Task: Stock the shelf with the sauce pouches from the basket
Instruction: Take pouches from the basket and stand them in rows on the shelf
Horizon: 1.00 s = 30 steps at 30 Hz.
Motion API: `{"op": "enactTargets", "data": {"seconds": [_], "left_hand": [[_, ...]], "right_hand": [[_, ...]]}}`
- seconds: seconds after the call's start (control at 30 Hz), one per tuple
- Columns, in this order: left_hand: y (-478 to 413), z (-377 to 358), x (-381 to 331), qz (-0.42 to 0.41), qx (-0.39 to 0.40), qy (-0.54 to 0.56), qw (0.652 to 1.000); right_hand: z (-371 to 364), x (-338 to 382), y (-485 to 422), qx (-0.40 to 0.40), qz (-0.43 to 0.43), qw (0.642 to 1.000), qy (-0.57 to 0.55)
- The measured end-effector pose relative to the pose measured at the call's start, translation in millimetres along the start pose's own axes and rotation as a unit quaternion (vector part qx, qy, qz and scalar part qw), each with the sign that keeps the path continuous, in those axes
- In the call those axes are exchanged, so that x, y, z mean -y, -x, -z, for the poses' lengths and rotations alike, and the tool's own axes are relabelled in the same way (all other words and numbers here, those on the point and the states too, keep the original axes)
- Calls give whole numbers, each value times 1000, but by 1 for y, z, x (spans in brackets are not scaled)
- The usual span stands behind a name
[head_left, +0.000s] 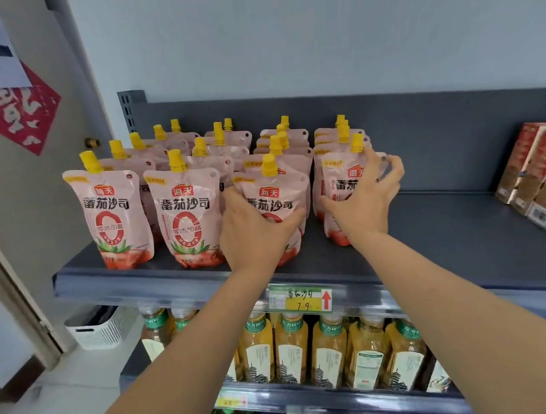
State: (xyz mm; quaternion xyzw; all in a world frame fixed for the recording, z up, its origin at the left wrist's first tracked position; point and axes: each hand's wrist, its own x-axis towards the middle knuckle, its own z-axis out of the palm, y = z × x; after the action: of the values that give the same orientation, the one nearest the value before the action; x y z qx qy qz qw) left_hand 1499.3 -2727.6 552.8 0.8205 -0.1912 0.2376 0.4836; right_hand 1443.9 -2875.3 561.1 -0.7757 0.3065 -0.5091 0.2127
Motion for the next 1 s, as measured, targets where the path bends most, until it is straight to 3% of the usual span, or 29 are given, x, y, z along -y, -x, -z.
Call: {"op": "enactTargets", "data": {"seconds": [0.3, 0.73, 0.9, 1.0], "left_hand": [[1, -7, 4, -39, 25, -24, 999], [-1, -5, 6, -47, 50, 17, 997], [8, 4, 14, -28, 95, 10, 995], [24, 13, 17, -38, 78, -1, 996]], "right_hand": [[-7, -1, 3, -18, 5, 1000, -8], [11, -7, 16, 63, -1, 998, 26], [40, -16, 25, 79, 17, 993, 87], [71, -24, 37, 68, 27, 984, 160]]}}
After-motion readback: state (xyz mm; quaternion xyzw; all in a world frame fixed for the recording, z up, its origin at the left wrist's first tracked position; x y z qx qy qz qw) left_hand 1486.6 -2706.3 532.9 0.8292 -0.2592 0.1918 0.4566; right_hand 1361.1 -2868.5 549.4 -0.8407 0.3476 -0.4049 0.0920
